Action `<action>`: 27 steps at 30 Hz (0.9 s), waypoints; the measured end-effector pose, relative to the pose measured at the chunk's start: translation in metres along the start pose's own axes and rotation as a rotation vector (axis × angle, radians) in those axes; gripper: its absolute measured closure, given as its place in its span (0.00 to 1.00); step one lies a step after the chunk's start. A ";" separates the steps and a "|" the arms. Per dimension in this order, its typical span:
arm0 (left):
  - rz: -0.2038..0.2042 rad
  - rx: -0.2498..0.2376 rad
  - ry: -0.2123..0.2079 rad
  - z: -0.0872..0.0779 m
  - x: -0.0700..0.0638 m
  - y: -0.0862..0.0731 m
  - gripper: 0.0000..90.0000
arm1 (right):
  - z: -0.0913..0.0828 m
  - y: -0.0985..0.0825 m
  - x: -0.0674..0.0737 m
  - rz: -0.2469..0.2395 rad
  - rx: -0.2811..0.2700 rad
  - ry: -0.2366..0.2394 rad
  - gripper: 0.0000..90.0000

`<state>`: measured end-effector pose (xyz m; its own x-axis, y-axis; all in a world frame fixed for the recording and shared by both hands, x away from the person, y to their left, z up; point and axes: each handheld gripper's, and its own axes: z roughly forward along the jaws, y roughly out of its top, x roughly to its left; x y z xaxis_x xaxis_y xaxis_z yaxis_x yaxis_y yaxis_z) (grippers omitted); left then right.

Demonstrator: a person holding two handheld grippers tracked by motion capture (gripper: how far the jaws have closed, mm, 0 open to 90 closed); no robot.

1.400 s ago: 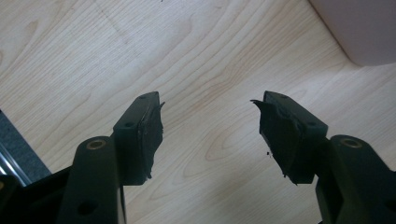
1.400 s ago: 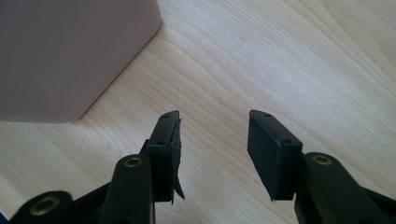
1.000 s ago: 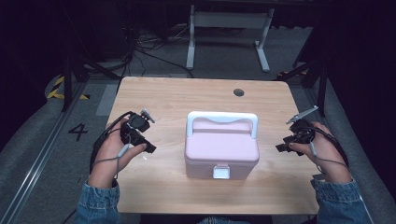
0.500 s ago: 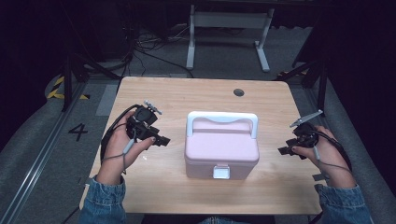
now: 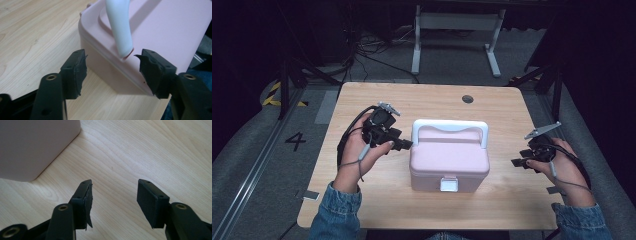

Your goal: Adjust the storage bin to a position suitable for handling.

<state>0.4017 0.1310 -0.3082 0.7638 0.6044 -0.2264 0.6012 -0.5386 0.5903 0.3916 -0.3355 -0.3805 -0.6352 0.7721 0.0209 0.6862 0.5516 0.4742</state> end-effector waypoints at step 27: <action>0.015 -0.354 0.105 0.041 -0.009 0.004 0.51 | 0.006 -0.010 0.004 0.005 -0.027 -0.014 0.55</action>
<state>0.4066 0.0990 -0.3359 0.7330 0.6644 -0.1458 0.4572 -0.3226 0.8288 0.3845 -0.3359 -0.3898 -0.6267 0.7792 0.0109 0.6791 0.5392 0.4981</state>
